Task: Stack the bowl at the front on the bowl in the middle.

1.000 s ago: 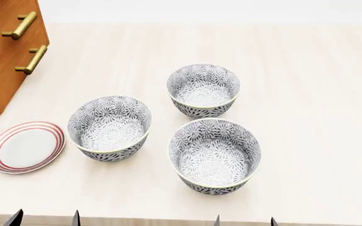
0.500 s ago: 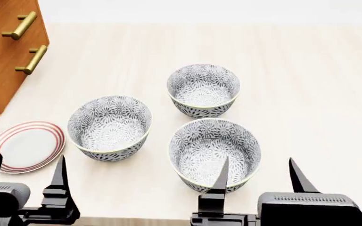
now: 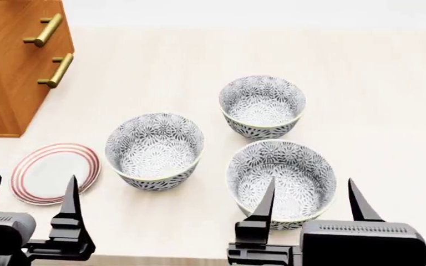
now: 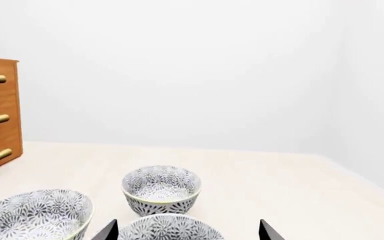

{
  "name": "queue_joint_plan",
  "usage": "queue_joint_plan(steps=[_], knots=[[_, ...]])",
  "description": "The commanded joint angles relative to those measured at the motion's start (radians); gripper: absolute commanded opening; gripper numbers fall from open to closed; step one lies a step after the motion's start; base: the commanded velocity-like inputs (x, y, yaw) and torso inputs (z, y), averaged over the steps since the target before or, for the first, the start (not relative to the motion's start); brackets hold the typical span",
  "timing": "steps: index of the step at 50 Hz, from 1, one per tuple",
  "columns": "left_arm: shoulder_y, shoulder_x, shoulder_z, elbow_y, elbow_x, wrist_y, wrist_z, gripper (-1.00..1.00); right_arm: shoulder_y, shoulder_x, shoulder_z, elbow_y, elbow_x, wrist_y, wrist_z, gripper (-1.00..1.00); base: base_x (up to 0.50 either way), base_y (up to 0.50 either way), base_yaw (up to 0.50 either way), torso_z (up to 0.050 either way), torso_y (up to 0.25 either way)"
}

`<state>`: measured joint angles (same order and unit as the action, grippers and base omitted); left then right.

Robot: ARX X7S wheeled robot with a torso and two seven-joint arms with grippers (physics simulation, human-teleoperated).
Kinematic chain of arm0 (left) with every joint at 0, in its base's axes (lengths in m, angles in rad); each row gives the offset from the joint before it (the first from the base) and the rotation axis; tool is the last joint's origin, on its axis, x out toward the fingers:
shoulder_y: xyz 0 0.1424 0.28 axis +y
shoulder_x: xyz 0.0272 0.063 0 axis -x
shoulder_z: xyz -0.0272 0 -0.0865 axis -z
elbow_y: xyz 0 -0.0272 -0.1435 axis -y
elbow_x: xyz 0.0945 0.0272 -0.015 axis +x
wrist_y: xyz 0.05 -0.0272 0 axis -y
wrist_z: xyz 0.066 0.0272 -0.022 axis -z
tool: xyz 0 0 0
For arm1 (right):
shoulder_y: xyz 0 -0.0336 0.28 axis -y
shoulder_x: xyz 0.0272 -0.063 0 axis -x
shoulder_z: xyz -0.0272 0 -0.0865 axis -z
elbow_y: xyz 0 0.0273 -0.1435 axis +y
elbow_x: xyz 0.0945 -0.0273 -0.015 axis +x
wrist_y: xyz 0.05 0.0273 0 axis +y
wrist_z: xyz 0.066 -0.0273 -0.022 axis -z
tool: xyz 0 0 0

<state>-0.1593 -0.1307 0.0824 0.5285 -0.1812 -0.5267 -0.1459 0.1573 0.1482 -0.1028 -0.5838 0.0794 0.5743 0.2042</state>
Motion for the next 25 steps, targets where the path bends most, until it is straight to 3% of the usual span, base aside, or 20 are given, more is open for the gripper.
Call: queue_joint_plan(steps=[1, 6, 15, 25], knots=[[0.008, -0.012, 0.009, -0.005, 0.005, 0.022, -0.017, 1.00, -0.003, 0.007, -0.026, 0.012, -0.021, -0.013, 0.027, 1.00, 0.00, 0.50, 0.00, 0.000, 0.000], [0.012, -0.015, 0.009, -0.006, -0.001, 0.025, -0.022, 1.00, -0.008, 0.009, -0.022, 0.016, -0.004, -0.025, 0.022, 1.00, 0.00, 0.50, 0.00, 0.000, 0.000], [0.017, -0.020, 0.007, -0.017, -0.007, 0.040, -0.031, 1.00, -0.008, 0.010, -0.032, 0.027, 0.012, -0.010, 0.020, 1.00, 0.00, 0.00, 0.00, 0.000, 0.000], [0.015, -0.028, 0.020, -0.021, 0.001, 0.048, -0.044, 1.00, -0.015, 0.022, -0.048, 0.027, 0.005, -0.032, 0.026, 1.00, 0.50, 0.00, 0.00, 0.000, 0.000]])
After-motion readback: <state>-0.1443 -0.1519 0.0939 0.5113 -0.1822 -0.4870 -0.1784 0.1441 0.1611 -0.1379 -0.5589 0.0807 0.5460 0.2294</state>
